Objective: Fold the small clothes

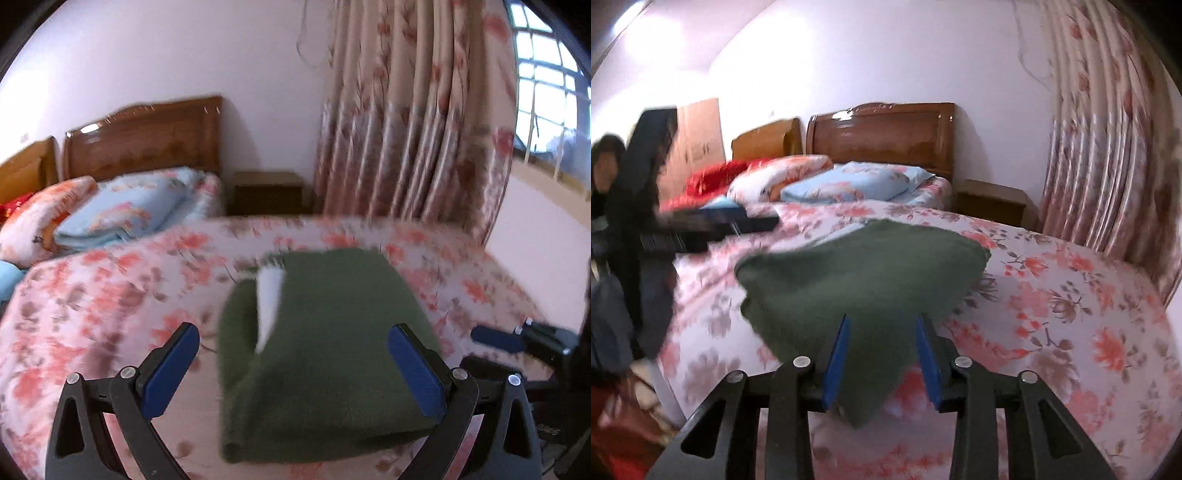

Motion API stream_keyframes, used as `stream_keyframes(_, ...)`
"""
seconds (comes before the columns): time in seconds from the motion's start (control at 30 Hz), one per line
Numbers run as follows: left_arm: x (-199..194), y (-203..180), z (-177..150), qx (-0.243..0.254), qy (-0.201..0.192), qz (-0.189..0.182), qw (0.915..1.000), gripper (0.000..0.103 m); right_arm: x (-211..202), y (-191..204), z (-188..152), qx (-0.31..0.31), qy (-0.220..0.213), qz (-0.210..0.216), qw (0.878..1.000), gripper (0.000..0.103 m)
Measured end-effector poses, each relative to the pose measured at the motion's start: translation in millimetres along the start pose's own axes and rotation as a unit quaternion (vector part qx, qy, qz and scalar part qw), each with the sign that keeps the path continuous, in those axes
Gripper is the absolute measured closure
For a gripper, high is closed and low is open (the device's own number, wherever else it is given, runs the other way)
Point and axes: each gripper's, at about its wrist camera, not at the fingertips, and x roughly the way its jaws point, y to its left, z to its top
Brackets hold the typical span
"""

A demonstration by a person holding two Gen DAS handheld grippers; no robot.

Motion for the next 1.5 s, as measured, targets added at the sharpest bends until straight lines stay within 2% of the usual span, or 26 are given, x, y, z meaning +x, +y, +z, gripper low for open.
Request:
stream_keyframes(0.03,19.7,-0.8,-10.4,0.011,0.038,0.023,0.9989,0.0,10.9,5.4,2.6,-0.003,0.01,-0.002,1.0,0.066)
stream_keyframes(0.07,32.7,0.8,-21.2,0.012,0.069,0.03,0.9971,0.0,22.0,11.1,0.2,-0.019,0.031,0.001,0.999,0.066)
stream_keyframes(0.1,42.5,5.2,-33.8,0.004,0.096,0.023,0.9951,0.0,39.1,23.8,-8.8,-0.059,0.065,-0.002,0.996,0.065)
stream_keyframes(0.13,49.3,12.8,-47.0,-0.016,0.116,0.004,0.9931,0.0,49.6,29.0,-13.2,-0.086,0.078,-0.014,0.993,0.064)
stream_keyframes(0.17,48.5,27.3,-59.2,-0.062,0.121,-0.029,0.9903,0.0,52.0,35.6,-21.3,-0.117,0.083,-0.027,0.989,0.064)
stream_keyframes(0.2,45.9,34.8,-63.1,-0.083,0.125,-0.039,0.9879,0.0,48.8,38.5,-24.8,-0.131,0.076,-0.031,0.988,0.064)
stream_keyframes(0.23,39.9,40.7,-64.6,-0.096,0.122,-0.043,0.987,0.0,46.7,36.2,-23.6,-0.124,0.084,-0.025,0.988,0.064)
stream_keyframes(0.3,19.0,41.7,-57.0,-0.082,0.084,-0.02,0.9928,0.0,37.1,27.6,-14.4,-0.098,0.092,-0.008,0.991,0.065)
stream_keyframes(0.37,-5.0,38.8,-41.6,-0.068,0.034,-0.002,0.9971,0.0,30.1,22.2,-1.1,-0.085,0.065,-0.01,0.994,0.065)
stream_keyframes(0.47,-31.5,41.9,-26.9,-0.091,-0.023,0.008,0.9956,0.0,26.0,31.7,23.2,-0.102,0.024,-0.018,0.994,0.065)
stream_keyframes(0.53,-44.3,47.5,-21.5,-0.101,-0.05,0.022,0.9933,0.0,42.5,46.5,38.5,-0.128,0.024,-0.02,0.991,0.065)
stream_keyframes(0.6,-50.7,53.2,-21.0,-0.104,-0.061,0.039,0.9919,0.0,68.6,56.8,45.7,-0.128,0.047,0.006,0.991,0.065)
stream_keyframes(0.67,-56.3,64.5,-24.7,-0.11,-0.061,0.055,0.9906,0.0,106.3,66.4,30.7,-0.138,0.126,0.035,0.982,0.064)
stream_keyframes(0.7,-59.0,71.4,-27.0,-0.114,-0.061,0.06,0.9898,0.0,110.6,70.8,21.6,-0.158,0.117,0.025,0.98,0.062)
stream_keyframes(0.73,-57.6,77.6,-28.5,-0.12,-0.06,0.064,0.9889,0.0,102.5,74.4,13.0,-0.18,0.076,0.019,0.981,0.062)
stream_keyframes(0.8,-57.1,87.9,-31.9,-0.133,-0.057,0.071,0.9869,0.0,93.1,71.0,9.0,-0.171,0.075,0.028,0.982,0.062)
stream_keyframes(0.87,-55.4,92.0,-33.9,-0.148,-0.054,0.067,0.9853,0.0,80.6,61.9,14.8,-0.145,0.077,0.062,0.984,0.065)
stream_keyframes(0.9,-52.2,91.7,-34.2,-0.153,-0.052,0.062,0.9848,0.0,74.3,55.1,18.2,-0.132,0.07,0.062,0.987,0.067)
stream_keyframes(0.97,-46.4,86.0,-33.6,-0.157,-0.046,0.052,0.9851,0.0,67.7,47.7,20.0,-0.13,0.043,0.026,0.99,0.065)
stream_keyframes(1.07,-38.3,64.2,-27.2,-0.132,-0.04,0.039,0.9897,0.0,86.3,47.4,7.5,-0.138,0.073,0.048,0.987,0.062)
stream_keyframes(1.1,-36.5,54.1,-22.4,-0.117,-0.038,0.034,0.9918,0.0,83.7,53.0,-1.3,-0.162,0.054,0.039,0.985,0.062)
stream_keyframes(1.17,-28.4,33.7,-10.6,-0.081,-0.031,0.023,0.9959,0.0,76.8,56.9,-4.5,-0.161,0.055,0.046,0.984,0.062)
stream_keyframes(1.27,-9.4,0.9,12.9,-0.026,-0.029,0.01,0.9992,0.0,58.6,58.7,-4.1,-0.138,0.047,0.124,0.982,0.064)
stream_keyframes(1.37,24.0,-17.8,37.8,0.005,0.0,-0.003,1.0,0.0,47.1,59.6,-11.6,-0.154,0.044,0.107,0.981,0.064)
stream_keyframes(1.5,70.2,-27.2,61.6,0.026,0.046,0.009,0.9986,0.0,29.3,29.8,-14.6,-0.098,0.021,0.1,0.99,0.064)
